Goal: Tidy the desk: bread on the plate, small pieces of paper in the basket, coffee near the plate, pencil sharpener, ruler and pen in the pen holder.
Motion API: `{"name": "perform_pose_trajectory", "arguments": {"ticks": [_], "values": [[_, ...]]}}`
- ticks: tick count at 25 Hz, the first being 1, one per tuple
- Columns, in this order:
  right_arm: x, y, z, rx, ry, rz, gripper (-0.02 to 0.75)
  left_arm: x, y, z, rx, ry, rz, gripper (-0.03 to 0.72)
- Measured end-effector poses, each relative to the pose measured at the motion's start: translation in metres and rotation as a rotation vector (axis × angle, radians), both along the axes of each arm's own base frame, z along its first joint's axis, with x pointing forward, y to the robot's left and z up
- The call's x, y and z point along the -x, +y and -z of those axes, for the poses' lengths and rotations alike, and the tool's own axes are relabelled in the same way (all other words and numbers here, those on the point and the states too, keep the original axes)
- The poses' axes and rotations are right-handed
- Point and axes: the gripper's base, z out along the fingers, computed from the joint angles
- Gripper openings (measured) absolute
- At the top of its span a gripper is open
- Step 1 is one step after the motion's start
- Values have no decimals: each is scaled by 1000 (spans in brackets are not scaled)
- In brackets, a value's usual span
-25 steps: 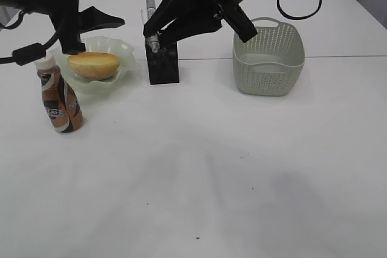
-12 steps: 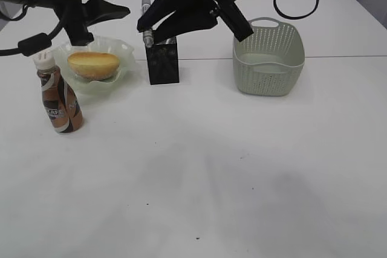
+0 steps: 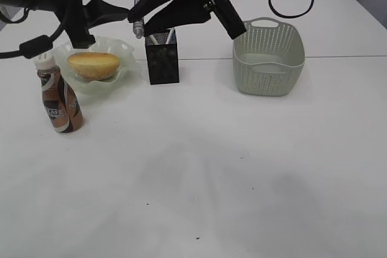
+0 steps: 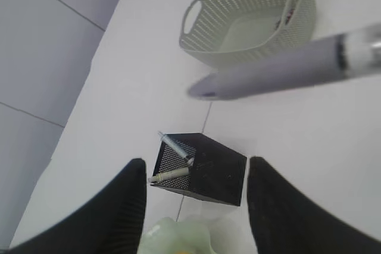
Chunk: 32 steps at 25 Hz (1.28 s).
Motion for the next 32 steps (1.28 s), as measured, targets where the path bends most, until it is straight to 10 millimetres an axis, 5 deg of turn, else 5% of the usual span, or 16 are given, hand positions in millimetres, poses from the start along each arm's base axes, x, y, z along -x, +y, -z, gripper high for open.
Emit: {"name": "perform_pose_trajectory", "arguments": {"ticks": [32], "values": [[2,4,-7,-89,86,30,110,7,-11,-5,-77,-156,209,391]]}}
